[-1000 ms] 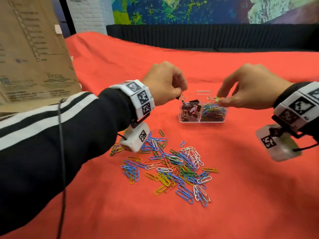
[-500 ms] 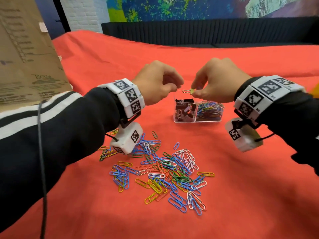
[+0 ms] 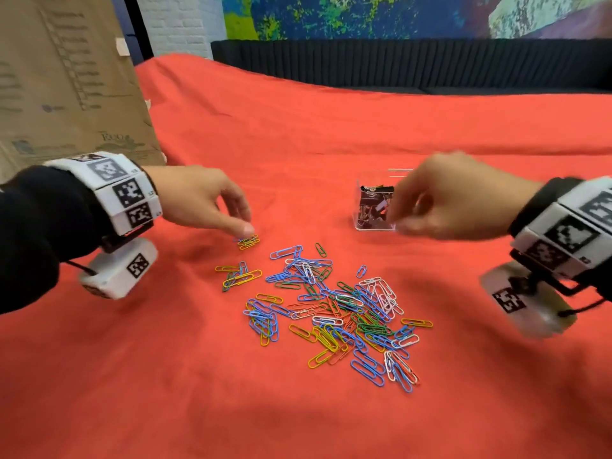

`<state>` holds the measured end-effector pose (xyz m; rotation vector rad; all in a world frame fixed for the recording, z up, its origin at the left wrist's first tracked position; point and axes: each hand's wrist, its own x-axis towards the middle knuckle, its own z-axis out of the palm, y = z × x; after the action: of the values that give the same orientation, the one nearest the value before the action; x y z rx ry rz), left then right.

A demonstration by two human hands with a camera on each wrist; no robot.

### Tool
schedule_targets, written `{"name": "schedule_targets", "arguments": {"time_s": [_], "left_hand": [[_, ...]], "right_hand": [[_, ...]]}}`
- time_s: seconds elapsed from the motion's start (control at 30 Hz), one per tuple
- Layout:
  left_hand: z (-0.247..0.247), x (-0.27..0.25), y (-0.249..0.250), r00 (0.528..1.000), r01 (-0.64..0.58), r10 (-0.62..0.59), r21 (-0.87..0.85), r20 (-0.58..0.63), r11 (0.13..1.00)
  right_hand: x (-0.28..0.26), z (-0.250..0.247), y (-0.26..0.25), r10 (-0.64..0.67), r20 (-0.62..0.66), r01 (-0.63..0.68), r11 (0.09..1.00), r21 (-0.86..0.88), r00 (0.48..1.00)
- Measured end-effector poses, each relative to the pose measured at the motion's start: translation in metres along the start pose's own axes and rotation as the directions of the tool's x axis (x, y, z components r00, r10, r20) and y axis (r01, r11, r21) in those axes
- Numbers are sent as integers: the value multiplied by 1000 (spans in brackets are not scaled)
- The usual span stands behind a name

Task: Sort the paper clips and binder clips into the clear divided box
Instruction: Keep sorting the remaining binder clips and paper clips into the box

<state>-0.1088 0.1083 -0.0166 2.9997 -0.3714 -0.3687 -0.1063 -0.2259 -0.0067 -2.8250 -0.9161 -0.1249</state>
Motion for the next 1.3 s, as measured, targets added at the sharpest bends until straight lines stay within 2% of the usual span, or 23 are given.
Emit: {"name": "schedule_targets", "arguments": {"time_s": [0.07, 0.13, 0.23, 0.33, 0.5, 0.6, 0.8, 0.97, 1.07, 1.17, 1.3], "left_hand": [[7, -13, -4, 987, 24, -35, 73, 156, 997], [13, -22, -3, 975, 7, -29, 103, 220, 995], [20, -28, 11, 971, -64, 43, 82, 235, 995], [29, -27, 30, 974, -122, 106, 66, 200, 990], [40, -18, 58, 962, -226, 233, -70, 139, 972], [41, -16, 73, 946, -301, 306, -63, 106, 952], [33, -15, 88, 938, -345, 345, 2, -3, 938], [18, -13, 90, 941, -336, 338, -133, -10, 932], [12, -14, 88, 935, -354, 351, -179, -46, 918], [9, -12, 87, 930, -368, 357, -206, -90, 907], [6, -9, 89, 922, -378, 345, -208, -177, 902]], "right_hand": [[-15, 11, -13, -66, 250, 61, 998, 28, 966], [-25, 19, -24, -95, 402, 86, 995, 42, 911], [-33, 27, -39, -129, 467, 138, 990, 16, 875], [-31, 33, -53, -162, 459, 195, 981, -25, 873], [-20, 37, -56, -162, 400, 178, 984, -3, 902], [-18, 38, -52, -174, 344, 172, 984, 37, 923], [-21, 21, -37, -114, 210, 86, 987, 138, 971], [-20, -10, -5, 15, 45, -23, 982, 190, 999], [-13, -28, 24, 94, -123, -70, 980, 185, 988], [1, -38, 49, 173, -280, -115, 970, 213, 944], [23, -26, 63, 211, -375, -159, 973, 165, 903]]}}
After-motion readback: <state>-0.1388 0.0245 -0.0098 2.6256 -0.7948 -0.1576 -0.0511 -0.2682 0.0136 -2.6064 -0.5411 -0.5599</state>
